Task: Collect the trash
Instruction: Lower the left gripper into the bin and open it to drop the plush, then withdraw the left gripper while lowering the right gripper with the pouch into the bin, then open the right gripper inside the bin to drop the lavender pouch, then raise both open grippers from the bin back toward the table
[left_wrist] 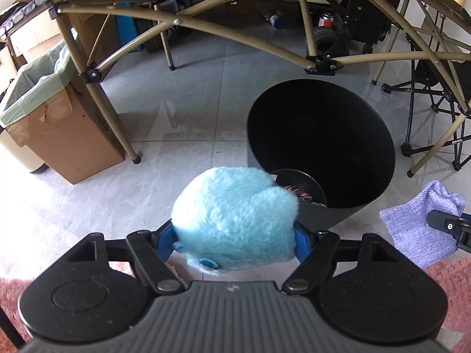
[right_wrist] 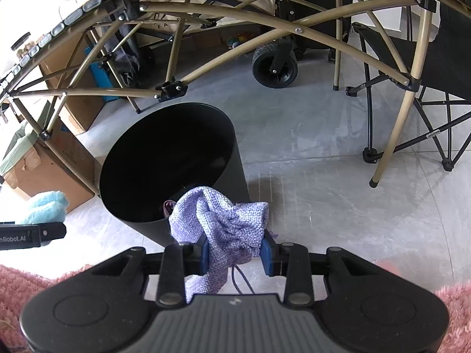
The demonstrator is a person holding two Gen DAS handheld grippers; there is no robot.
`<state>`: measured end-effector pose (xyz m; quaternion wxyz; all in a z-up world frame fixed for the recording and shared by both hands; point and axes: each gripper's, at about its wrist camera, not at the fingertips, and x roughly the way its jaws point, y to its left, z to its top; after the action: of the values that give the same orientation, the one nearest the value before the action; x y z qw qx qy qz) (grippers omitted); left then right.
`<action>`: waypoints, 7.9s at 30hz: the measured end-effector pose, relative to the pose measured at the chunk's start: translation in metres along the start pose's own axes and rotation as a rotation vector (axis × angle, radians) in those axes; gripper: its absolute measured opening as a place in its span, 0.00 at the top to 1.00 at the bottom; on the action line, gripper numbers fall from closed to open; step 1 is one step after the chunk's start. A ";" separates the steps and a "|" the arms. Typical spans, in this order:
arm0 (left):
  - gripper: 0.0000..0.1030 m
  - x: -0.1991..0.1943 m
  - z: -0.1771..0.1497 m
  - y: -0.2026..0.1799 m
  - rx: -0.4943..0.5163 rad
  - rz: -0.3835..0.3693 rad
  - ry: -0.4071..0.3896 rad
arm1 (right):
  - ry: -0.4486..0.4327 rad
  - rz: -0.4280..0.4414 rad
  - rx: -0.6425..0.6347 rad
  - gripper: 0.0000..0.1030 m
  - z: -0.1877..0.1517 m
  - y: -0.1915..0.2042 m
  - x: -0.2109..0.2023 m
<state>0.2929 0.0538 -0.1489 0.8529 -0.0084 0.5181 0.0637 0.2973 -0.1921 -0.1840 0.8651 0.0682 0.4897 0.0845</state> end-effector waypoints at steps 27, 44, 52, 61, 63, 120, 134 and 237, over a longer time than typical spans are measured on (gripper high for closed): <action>0.25 0.034 0.064 -0.093 0.117 -0.078 0.061 | -0.132 -0.109 0.122 0.69 0.025 -0.056 -0.005; 0.25 0.061 0.088 -0.115 0.001 -0.059 0.121 | -0.172 -0.158 0.151 0.69 0.046 -0.072 -0.003; 0.25 0.069 0.087 -0.120 -0.014 -0.052 0.138 | -0.149 -0.157 0.145 0.69 0.044 -0.073 0.002; 0.24 0.071 0.086 -0.119 -0.019 -0.053 0.151 | -0.141 -0.152 0.142 0.69 0.042 -0.073 0.003; 0.20 0.071 0.086 -0.119 -0.022 -0.053 0.149 | -0.142 -0.152 0.141 0.69 0.042 -0.073 0.003; 0.00 0.029 0.076 -0.007 -0.163 -0.004 0.050 | -0.224 -0.028 -0.057 0.68 0.073 0.047 -0.001; 0.00 0.034 0.066 0.053 -0.252 0.043 0.051 | -0.103 0.018 -0.138 0.68 0.088 0.099 0.048; 0.00 -0.122 0.109 0.032 -0.235 0.026 -0.457 | -0.499 0.180 -0.095 0.00 0.163 0.070 -0.100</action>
<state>0.3302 0.0821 0.0111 0.9401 -0.0862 0.3009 0.1347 0.3815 -0.1504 -0.0031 0.9502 0.0896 0.2489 0.1645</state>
